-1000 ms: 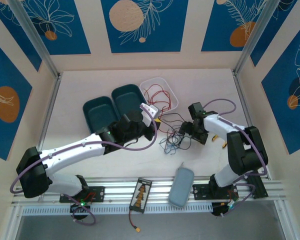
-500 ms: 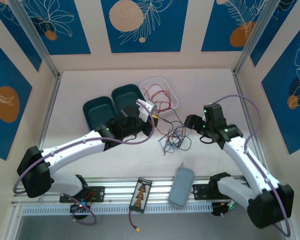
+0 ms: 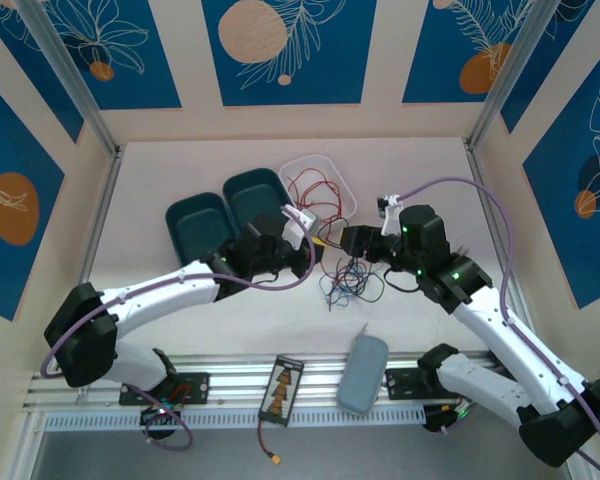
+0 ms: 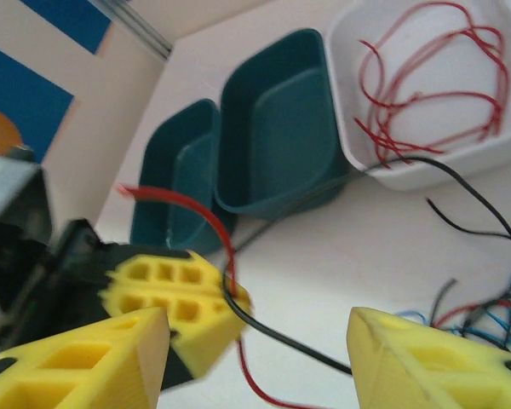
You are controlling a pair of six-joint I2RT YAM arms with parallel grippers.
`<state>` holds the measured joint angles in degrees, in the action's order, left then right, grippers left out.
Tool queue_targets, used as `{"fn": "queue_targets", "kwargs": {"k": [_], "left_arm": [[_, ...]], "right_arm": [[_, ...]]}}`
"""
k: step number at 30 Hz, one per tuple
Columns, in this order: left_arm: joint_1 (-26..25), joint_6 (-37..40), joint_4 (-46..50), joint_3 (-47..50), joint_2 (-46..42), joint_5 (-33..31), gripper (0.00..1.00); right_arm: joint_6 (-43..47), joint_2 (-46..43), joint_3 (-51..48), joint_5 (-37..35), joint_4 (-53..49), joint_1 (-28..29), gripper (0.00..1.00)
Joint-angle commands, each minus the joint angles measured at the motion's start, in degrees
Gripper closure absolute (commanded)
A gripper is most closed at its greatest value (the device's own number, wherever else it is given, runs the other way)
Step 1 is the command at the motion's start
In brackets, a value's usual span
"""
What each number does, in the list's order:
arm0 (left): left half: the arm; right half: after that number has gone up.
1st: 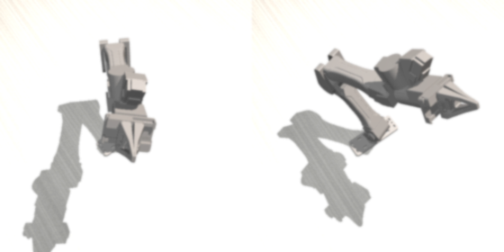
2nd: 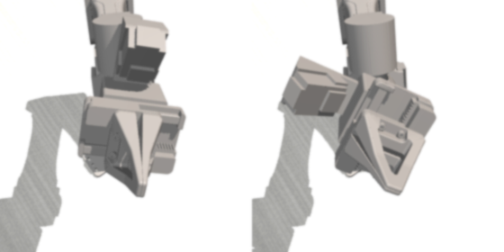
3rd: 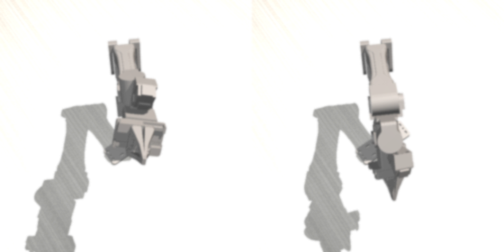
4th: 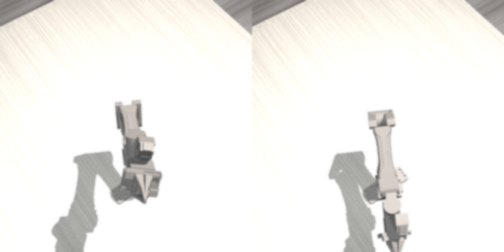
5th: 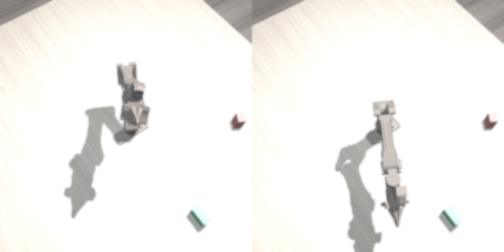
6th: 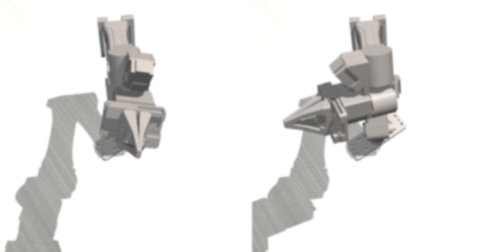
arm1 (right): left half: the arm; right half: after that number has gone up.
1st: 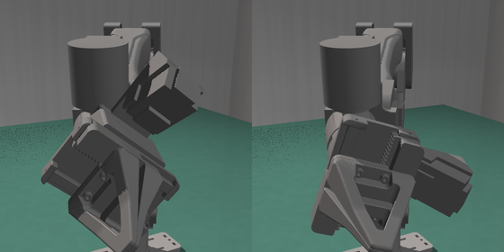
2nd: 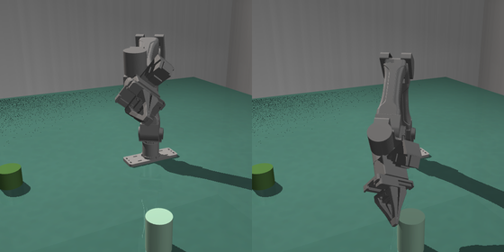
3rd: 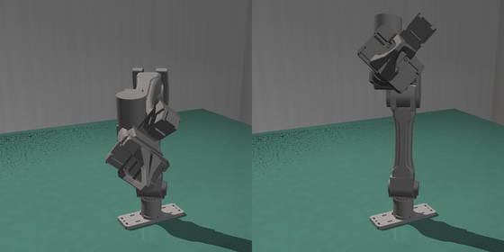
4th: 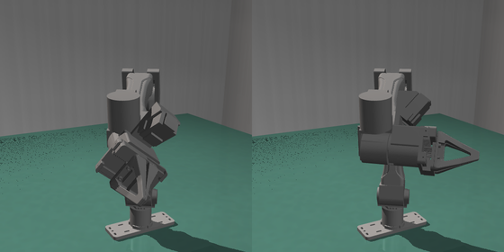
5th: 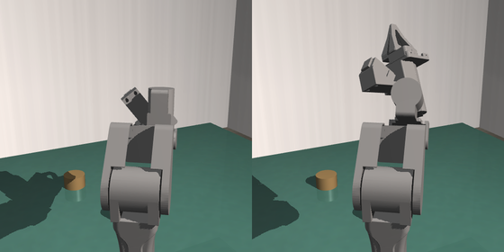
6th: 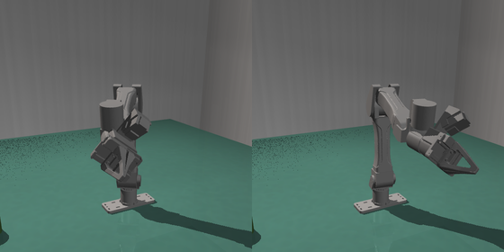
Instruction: Untangle the cables
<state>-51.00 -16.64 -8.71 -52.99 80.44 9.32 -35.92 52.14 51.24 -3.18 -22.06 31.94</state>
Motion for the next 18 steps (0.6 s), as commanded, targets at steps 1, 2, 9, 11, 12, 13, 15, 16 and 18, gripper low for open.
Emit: {"fn": "queue_targets", "kwargs": {"k": [1, 2, 9, 11, 12, 13, 15, 16, 18], "left_arm": [[0.42, -0.8, -3.46, 0.7, 0.68, 4.74, 1.0], [0.34, -0.89, -3.57, 0.78, 0.68, 5.04, 1.0], [0.38, -1.71, -5.2, 1.29, 0.95, 6.67, 1.0], [0.33, -1.9, -5.54, 1.44, 0.87, 6.63, 1.0], [0.34, -1.99, -5.63, 1.53, 0.9, 6.59, 1.0], [0.38, -2.07, -5.75, 1.57, 0.79, 6.59, 1.0], [0.38, -2.4, -5.88, 1.75, 0.93, 6.41, 0.98], [0.32, -2.43, -5.8, 1.75, 0.99, 6.26, 0.92], [0.38, -2.6, -5.18, 1.66, 1.24, 5.87, 0.76]], "right_arm": [[1.82, 4.37, 2.17, 0.01, 5.34, 1.72, 0.47], [1.78, 5.49, 2.64, -0.07, 5.61, 1.8, 0.5], [0.82, 9.56, 2.82, -1.27, 7.72, 1.9, 0.61], [0.34, 9.58, 2.4, -2.64, 7.32, 1.89, 0.66], [0.0, 9.43, 2.07, -3.25, 7.23, 1.92, 0.71], [-0.2, 9.26, 1.79, -3.53, 7.04, 1.86, 0.76], [-0.29, 8.69, 1.49, -4.0, 6.48, 1.81, 0.89], [-0.13, 8.27, 1.57, -4.32, 6.13, 1.81, 0.94], [0.6, 7.02, 2.41, -5.69, 4.63, 1.81, 1.0]]}}
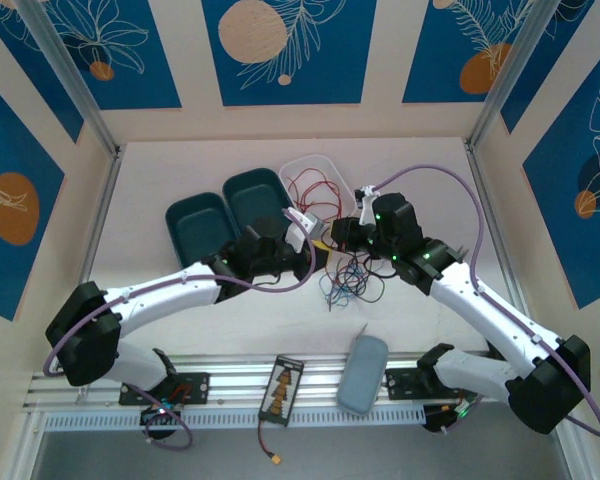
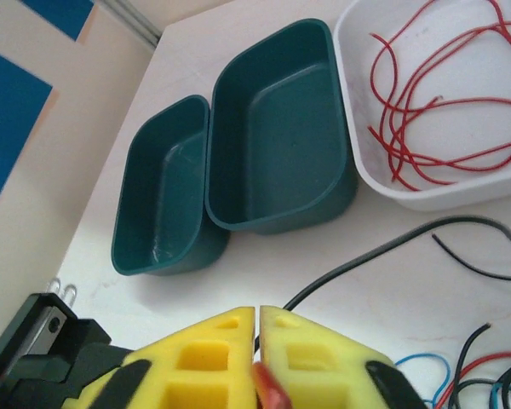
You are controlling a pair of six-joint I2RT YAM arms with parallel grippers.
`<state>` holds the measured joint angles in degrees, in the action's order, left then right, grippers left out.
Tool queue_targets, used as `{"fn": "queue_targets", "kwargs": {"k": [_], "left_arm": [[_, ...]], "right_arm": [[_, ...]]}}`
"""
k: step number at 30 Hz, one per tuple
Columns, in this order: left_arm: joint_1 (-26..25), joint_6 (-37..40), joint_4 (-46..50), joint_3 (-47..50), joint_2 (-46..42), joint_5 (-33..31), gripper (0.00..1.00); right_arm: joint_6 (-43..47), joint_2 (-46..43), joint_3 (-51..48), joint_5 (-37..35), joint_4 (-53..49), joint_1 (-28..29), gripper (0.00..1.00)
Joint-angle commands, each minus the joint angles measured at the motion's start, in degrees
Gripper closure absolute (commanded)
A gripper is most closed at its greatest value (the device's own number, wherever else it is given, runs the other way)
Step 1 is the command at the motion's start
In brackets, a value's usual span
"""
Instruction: Untangle the cables
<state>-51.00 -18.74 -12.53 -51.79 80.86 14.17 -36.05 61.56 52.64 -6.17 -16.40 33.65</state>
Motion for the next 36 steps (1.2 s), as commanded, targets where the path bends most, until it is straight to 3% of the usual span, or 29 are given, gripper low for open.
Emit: {"fn": "queue_targets", "kwargs": {"k": [1, 2, 6, 17, 26, 36], "left_arm": [[0.35, -0.49, -1.12, 0.46, 0.95, 0.74, 0.68], [0.39, -0.59, -0.72, 0.46, 1.13, 0.43, 0.6], [0.36, -1.04, -0.56, 1.26, 2.42, -0.77, 0.48], [1.21, -4.61, -2.55, 4.64, 5.69, -5.28, 0.28], [1.96, -6.8, -4.53, 7.58, 6.3, -5.46, 0.0], [2.05, -6.4, -4.49, 8.54, 4.5, -6.7, 0.0]], "right_arm": [[1.12, -2.82, 1.63, -3.44, -1.91, 0.13, 1.0], [1.75, -3.34, 2.59, -4.28, -3.18, 0.12, 1.0], [4.34, -4.16, 7.06, -7.4, -7.54, 0.02, 1.0], [10.56, 1.67, 25.05, -13.58, -19.45, 0.1, 1.0], [16.15, 5.68, 41.11, -14.95, -25.59, 0.45, 1.0], [23.91, 13.74, 60.18, -17.02, -31.27, 0.46, 1.0]]}}
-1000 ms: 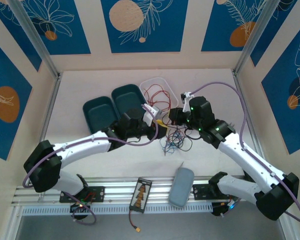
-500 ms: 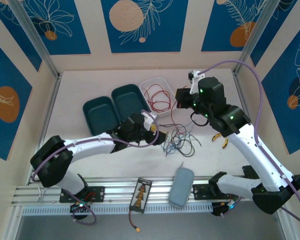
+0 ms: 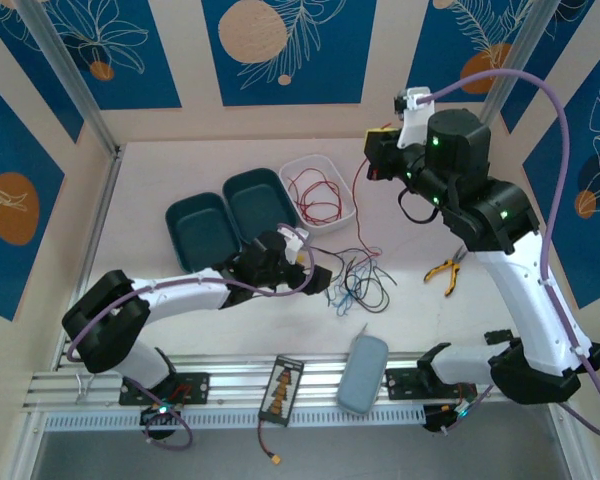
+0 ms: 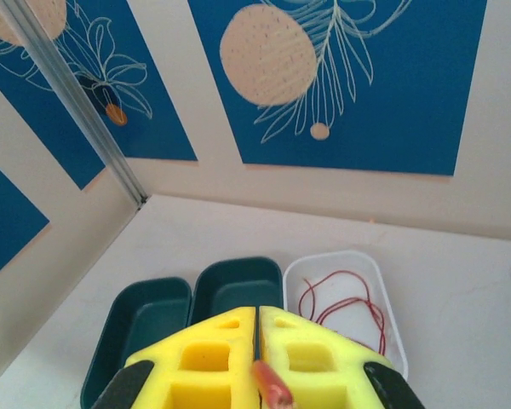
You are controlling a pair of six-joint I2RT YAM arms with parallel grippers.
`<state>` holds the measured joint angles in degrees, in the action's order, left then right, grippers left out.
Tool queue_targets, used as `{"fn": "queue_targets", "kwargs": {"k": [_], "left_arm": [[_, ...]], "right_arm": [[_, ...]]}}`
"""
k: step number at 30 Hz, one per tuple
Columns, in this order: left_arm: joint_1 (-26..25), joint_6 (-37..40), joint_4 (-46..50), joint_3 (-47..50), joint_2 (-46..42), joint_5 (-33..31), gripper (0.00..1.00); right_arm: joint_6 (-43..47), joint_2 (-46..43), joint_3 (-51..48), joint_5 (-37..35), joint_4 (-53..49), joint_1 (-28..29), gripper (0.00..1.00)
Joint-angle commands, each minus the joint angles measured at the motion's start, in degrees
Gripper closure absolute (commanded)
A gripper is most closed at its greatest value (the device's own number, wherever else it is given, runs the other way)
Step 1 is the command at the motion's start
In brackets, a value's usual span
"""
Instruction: Untangle the cables
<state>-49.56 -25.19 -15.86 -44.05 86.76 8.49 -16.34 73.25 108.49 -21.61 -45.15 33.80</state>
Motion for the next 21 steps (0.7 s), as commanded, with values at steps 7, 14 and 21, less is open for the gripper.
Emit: {"fn": "queue_targets", "kwargs": {"k": [7, 14, 21], "left_arm": [[0.61, 0.6, 0.74, 1.94, -6.66, -3.08, 0.0], [0.61, 1.37, 5.73, 3.26, -15.65, -9.79, 0.0], [0.58, 0.75, 12.59, 5.37, -27.41, -21.1, 0.0]], "right_arm": [[9.38, 10.03, 19.13, -3.04, -6.15, 0.34, 1.0], [14.05, 17.34, 30.67, -4.61, -4.47, 0.3, 1.0], [14.0, 25.48, 35.6, -2.05, -0.06, -3.05, 1.0]]}}
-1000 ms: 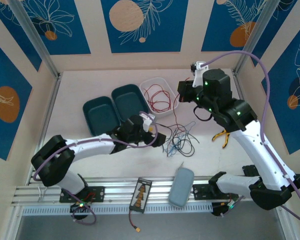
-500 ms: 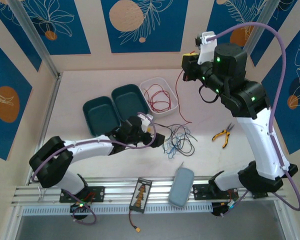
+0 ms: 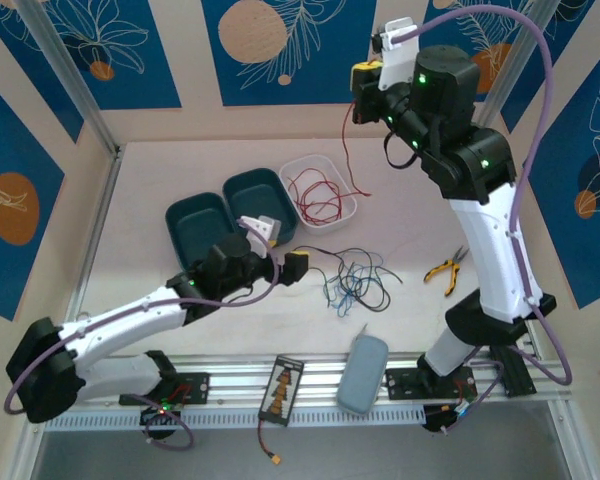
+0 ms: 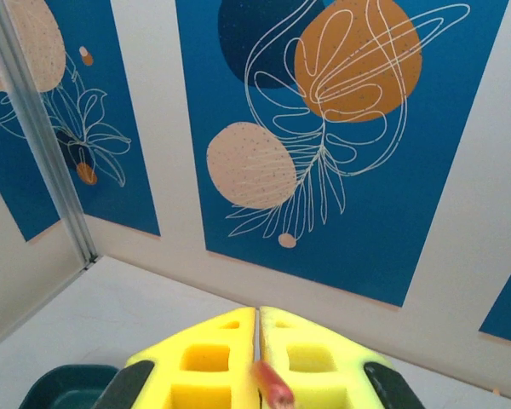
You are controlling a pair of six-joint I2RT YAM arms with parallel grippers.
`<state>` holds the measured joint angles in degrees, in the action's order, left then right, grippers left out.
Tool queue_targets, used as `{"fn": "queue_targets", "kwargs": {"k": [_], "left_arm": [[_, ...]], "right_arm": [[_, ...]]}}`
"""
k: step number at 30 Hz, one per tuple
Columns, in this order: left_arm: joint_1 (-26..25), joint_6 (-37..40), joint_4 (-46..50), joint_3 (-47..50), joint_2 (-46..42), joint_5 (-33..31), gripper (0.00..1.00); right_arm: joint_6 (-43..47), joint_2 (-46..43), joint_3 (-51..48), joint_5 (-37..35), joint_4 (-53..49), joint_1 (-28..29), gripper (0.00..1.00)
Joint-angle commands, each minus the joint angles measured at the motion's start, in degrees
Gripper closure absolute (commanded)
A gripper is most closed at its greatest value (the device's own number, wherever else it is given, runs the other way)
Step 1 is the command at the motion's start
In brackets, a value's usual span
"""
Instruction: Untangle the cables
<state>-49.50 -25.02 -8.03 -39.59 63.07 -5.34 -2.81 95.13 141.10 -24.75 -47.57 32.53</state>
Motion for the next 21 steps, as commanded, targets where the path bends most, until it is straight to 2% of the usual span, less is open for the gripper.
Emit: {"fn": "queue_targets", "kwargs": {"k": [1, 5, 9, 14, 21], "left_arm": [[0.54, 0.71, 5.84, 1.2, -5.35, -8.69, 0.0], [0.62, 1.63, 10.13, 2.77, -12.11, -13.96, 0.0], [0.72, 2.3, 13.45, 4.45, -17.77, -17.55, 0.0], [0.89, 2.56, 16.78, 5.77, -22.83, -19.73, 0.0], [1.07, 2.52, 18.4, 6.35, -24.96, -20.68, 0.0]], "right_arm": [[-0.43, 5.2, 4.69, 2.27, 1.89, -2.46, 1.0], [-2.67, 11.73, 10.62, 6.3, 2.11, -4.44, 1.0], [-2.65, 16.07, 11.51, 6.67, 5.95, -5.0, 1.0], [-2.97, 20.95, 14.25, 5.68, 8.08, -5.79, 1.0], [-4.13, 24.76, 15.01, 4.94, 10.65, -6.92, 1.0]]}}
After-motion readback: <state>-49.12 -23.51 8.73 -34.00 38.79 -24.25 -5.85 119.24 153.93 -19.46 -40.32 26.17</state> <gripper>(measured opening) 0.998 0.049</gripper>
